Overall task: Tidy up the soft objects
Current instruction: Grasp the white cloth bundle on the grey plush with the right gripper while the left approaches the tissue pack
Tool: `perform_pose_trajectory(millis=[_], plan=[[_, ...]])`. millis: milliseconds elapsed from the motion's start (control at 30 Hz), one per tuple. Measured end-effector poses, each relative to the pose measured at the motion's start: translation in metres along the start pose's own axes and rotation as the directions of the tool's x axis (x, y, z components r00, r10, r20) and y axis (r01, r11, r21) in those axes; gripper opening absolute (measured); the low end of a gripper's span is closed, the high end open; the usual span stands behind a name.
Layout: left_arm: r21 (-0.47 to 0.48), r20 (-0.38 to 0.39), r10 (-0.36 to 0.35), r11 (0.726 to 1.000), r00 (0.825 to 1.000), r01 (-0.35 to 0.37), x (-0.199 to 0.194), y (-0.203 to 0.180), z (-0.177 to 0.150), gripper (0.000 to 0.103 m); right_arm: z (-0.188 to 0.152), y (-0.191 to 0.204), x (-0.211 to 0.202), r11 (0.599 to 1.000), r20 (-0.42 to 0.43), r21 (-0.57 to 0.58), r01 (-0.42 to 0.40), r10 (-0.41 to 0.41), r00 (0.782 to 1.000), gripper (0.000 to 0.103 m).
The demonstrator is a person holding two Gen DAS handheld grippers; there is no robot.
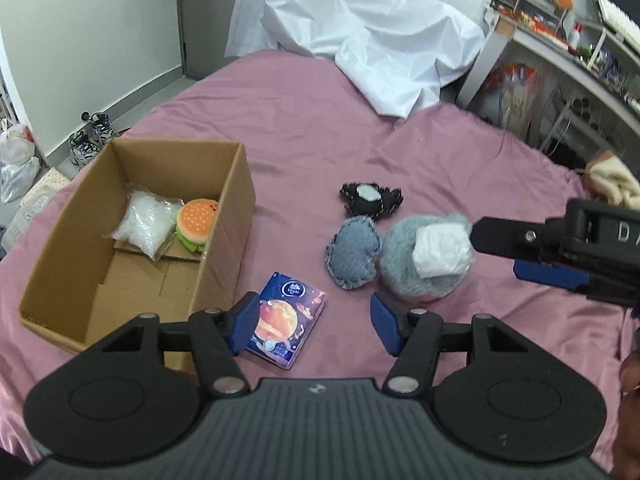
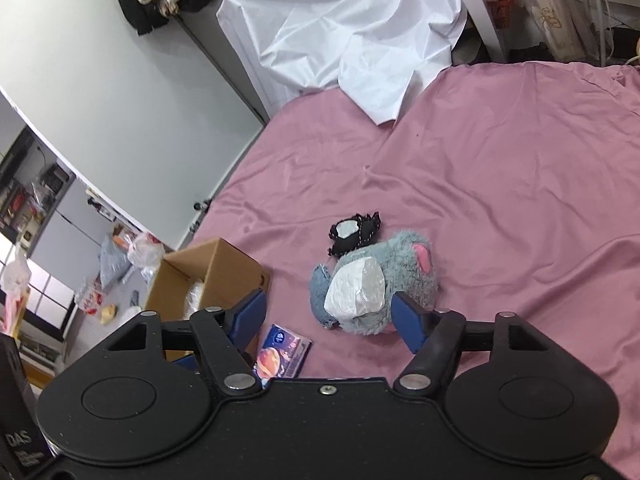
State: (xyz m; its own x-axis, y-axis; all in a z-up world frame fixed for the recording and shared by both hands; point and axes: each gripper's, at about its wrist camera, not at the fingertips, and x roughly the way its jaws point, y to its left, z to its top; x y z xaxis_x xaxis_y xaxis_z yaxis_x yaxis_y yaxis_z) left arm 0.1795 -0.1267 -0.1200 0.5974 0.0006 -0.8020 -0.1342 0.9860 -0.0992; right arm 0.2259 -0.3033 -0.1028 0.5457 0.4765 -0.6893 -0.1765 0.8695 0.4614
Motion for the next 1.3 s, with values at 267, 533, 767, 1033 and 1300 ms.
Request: perform_pose_trajectory(millis=[267, 533, 767, 1033, 1300], plan=[[0.002, -0.054, 0.026, 1.000, 0.998, -0.026, 0.034, 0.002, -0.007, 0.056, 0.000, 0.009, 0.023, 0.998, -0.053, -0.056, 0.017, -0.020, 0.998, 0.063], [-0.030, -0.077, 0.019, 0.999, 0.997, -0.021, 0.051, 0.002, -0.009, 0.056, 0.000, 0.012, 0.042, 0.994, -0.087, -0.096, 0.054, -0.063, 0.994, 0.048], [-0.040, -0.096, 0.020, 0.999, 0.995, -0.024, 0.056, 0.002, -0.008, 0.056, 0.002, 0.004, 0.056, 0.993, -0.111, -0.089, 0.081, -0.091, 0.990, 0.021], [-0.044, -0.099, 0.033, 0.998, 0.995, -0.038, 0.055, 0.000, -0.007, 0.056, 0.007, -0.010, 0.044, 1.000, -0.085, -0.004, 0.010, -0.010, 0.996, 0.002], [-0.020, -0.107, 0.060, 0.998, 0.992, -0.062, 0.062, -0.003, -0.009, 0.056, 0.010, -0.016, 0.036, 0.999, -0.062, 0.040, -0.006, 0.008, 0.998, 0.000]])
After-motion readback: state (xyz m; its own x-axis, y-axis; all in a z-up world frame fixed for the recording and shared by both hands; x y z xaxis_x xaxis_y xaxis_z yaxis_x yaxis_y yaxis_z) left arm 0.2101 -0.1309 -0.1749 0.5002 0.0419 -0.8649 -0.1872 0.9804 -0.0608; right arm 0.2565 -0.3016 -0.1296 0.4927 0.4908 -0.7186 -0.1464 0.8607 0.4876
